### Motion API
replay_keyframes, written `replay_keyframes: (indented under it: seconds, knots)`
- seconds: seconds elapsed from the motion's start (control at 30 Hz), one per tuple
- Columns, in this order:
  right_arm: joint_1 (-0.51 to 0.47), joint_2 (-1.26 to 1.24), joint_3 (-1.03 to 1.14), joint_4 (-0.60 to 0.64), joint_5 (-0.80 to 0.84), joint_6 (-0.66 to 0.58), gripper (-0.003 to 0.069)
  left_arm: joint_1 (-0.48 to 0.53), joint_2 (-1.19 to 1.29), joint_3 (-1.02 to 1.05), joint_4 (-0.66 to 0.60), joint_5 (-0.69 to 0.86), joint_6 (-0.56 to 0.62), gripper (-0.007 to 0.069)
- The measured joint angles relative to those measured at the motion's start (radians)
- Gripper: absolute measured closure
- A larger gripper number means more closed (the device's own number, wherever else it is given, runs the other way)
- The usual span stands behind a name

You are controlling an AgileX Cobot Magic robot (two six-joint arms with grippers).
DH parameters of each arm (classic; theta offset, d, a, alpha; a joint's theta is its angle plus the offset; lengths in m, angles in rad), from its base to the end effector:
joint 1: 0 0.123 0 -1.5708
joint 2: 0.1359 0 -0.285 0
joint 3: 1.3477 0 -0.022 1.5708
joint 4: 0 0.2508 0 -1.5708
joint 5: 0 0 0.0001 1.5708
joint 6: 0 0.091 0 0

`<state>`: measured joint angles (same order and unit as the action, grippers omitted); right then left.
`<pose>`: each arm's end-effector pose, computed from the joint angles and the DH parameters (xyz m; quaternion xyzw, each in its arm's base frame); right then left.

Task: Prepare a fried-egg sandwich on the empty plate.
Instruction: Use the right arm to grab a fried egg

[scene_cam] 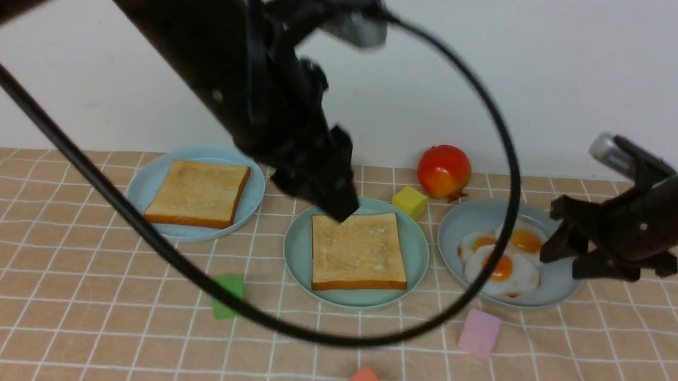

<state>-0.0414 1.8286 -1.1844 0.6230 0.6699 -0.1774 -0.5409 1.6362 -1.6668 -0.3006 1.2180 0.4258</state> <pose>0.3711 0.0177 0.1956 0.1400 0.9495 0.2094 0.1869 0.2820 -0.1989 0.3762 0.4313 0.8595 -0.1617 0.2216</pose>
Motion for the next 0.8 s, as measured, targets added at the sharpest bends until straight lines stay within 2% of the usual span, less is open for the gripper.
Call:
replay_keyframes:
  seconds: [0.13,0.33,0.43,0.67,0.73,0.8]
  knots:
    - [-0.007,0.053,0.000,0.048,-0.024,-0.034,0.0266,-0.005,0.001,0.027,0.040,-0.013,-0.071,0.0323]
    - [-0.007,0.128,-0.002,0.270,-0.049,-0.237,0.0266,-0.005,0.001,0.034,0.050,0.011,-0.099,0.0400]
    - [-0.007,0.156,-0.004,0.356,-0.054,-0.320,0.0266,-0.005,0.001,0.034,0.050,0.019,-0.107,0.0410]
    - [-0.007,0.177,-0.008,0.393,-0.054,-0.364,0.0283,-0.005,0.001,0.034,0.050,0.020,-0.114,0.0410]
    - [-0.007,0.178,-0.008,0.388,-0.054,-0.364,0.0316,-0.005,0.001,0.034,0.050,0.020,-0.114,0.0408]
    - [-0.007,0.178,-0.008,0.381,-0.054,-0.364,0.0379,-0.005,0.001,0.034,0.058,0.020,-0.116,0.0407]
